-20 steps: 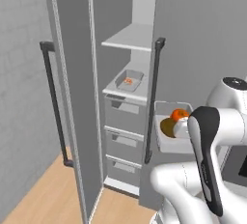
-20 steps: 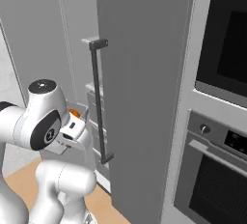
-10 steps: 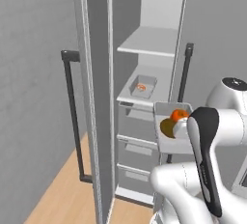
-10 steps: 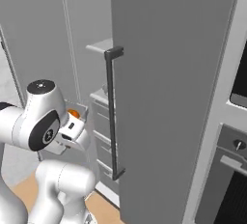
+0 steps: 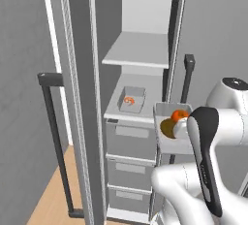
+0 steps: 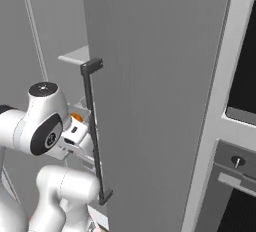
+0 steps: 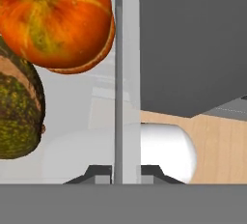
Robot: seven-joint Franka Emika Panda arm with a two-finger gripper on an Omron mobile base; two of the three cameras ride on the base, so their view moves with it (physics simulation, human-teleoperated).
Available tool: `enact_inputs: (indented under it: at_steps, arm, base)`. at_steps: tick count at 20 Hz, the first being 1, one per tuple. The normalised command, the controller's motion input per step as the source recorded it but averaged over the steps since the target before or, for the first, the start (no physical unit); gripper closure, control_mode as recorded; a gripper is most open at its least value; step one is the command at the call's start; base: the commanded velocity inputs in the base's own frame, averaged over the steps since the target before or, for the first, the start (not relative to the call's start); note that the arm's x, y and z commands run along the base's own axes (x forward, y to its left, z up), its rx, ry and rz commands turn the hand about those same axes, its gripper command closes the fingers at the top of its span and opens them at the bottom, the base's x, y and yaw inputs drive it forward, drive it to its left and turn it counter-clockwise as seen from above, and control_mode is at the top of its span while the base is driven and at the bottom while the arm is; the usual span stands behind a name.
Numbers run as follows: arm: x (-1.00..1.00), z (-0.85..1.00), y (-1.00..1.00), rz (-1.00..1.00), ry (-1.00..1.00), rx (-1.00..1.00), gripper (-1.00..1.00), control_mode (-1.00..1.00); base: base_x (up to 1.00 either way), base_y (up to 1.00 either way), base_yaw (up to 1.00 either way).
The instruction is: Take the meat container that has the shrimp and place it on the second highest rack of the freezer. Then take the vegetable container that has the avocado and squash and place it on the highest rack of the freezer.
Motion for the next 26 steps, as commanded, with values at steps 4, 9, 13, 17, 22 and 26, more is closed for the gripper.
enact_inputs:
  at_steps: [4, 9, 13, 17, 22, 26]
  arm:
    - [0.00, 0.00, 0.00, 0.00, 0.00, 0.00, 1.00, 1.00]
    - [0.00, 0.00, 0.00, 0.00, 0.00, 0.00, 1.00, 1.00]
    - [0.00, 0.00, 0.00, 0.00, 0.00, 0.00, 1.00, 1.00]
    - [0.00, 0.00, 0.00, 0.00, 0.00, 0.00, 1.00, 1.00]
    - [0.00, 0.00, 0.00, 0.00, 0.00, 0.00, 1.00, 1.00]
    - [0.00, 0.00, 0.00, 0.00, 0.00, 0.00, 1.00, 1.00]
  base:
    - [0.06, 0.25, -0.15]
    - [0.00, 0.38, -0.03]
    - [0.00, 0.19, -0.01]
    - [-0.33, 0.13, 0.00]
    - [-0.49, 0.18, 0.00]
    - [0.12, 0.62, 0.00]
